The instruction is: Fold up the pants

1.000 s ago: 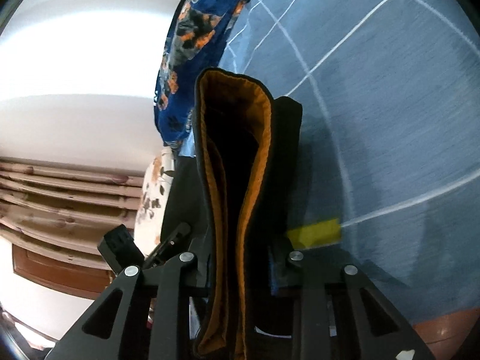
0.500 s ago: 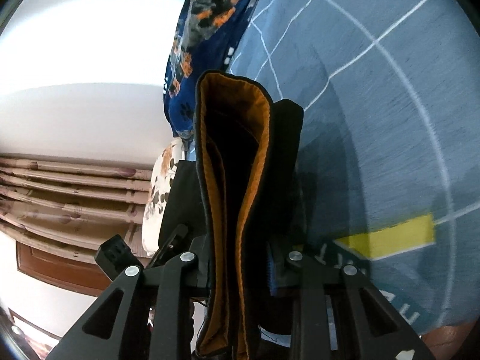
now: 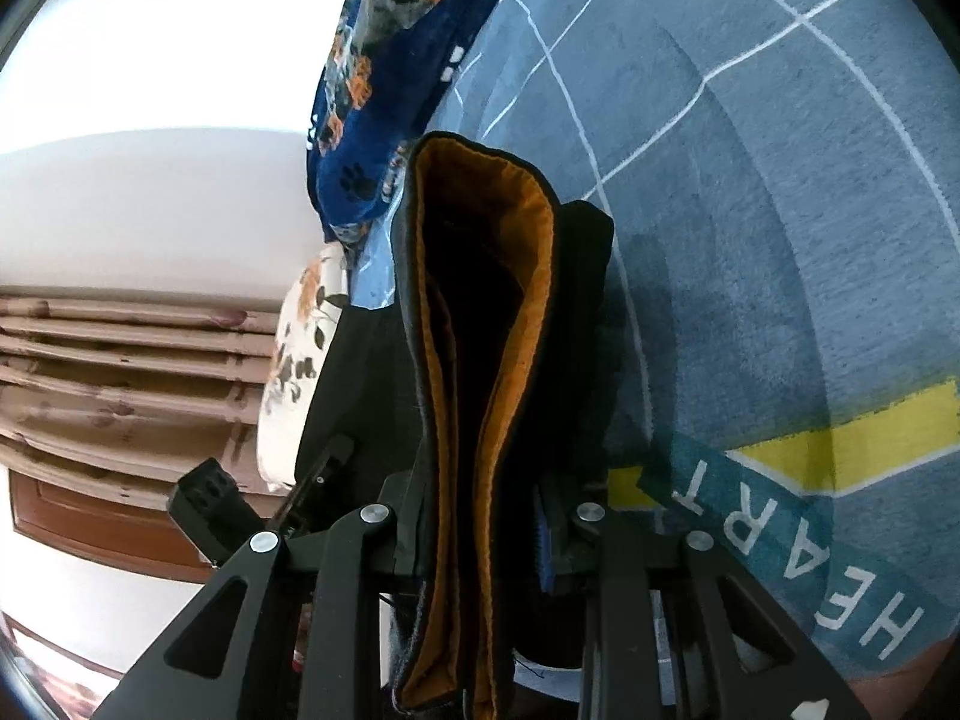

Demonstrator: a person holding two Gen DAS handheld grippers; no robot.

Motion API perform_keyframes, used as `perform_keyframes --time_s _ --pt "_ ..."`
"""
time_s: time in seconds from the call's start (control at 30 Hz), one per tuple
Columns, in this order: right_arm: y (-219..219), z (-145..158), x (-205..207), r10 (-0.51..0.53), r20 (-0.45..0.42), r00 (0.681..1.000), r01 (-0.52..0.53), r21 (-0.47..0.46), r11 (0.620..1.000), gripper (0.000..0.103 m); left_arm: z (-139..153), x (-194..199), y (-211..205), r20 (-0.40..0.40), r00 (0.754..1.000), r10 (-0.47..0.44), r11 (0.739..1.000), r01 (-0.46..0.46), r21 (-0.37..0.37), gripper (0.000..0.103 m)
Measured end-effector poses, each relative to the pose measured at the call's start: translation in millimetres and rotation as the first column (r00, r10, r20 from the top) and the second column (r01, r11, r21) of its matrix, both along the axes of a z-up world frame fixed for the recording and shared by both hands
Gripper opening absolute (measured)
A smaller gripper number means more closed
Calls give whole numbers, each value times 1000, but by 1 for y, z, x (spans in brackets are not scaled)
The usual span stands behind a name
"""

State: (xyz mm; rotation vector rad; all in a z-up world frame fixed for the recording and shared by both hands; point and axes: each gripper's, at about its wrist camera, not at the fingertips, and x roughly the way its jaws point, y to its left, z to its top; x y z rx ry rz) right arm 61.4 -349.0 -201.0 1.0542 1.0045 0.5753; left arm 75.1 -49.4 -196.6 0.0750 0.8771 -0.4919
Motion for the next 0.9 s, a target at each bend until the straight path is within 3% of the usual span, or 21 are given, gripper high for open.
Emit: perform_keyframes --time_s 0.17,0.27,0.37,0.53,0.9 --pt "1 -4 2 14 -16 1000 -14 -9 1000 26 -4 -1 3 -3 1000 -1 1000 1 1 12" --pt "1 -9 4 19 -40 999 -20 -18 1000 35 -4 -1 3 -4 1000 0 1000 0 -2 12" --pt "1 -18 7 22 -68 997 -24 -23 999 36 -5 -1 3 0 1000 2 1000 -2 3 12" --pt "6 -11 5 41 -29 999 -41 1 999 25 0 1 5 11 1000 17 1000 -17 1 12" --pt "28 28 14 55 59 997 -58 39 998 25 19 12 20 56 996 65 998 -65 -8 12"
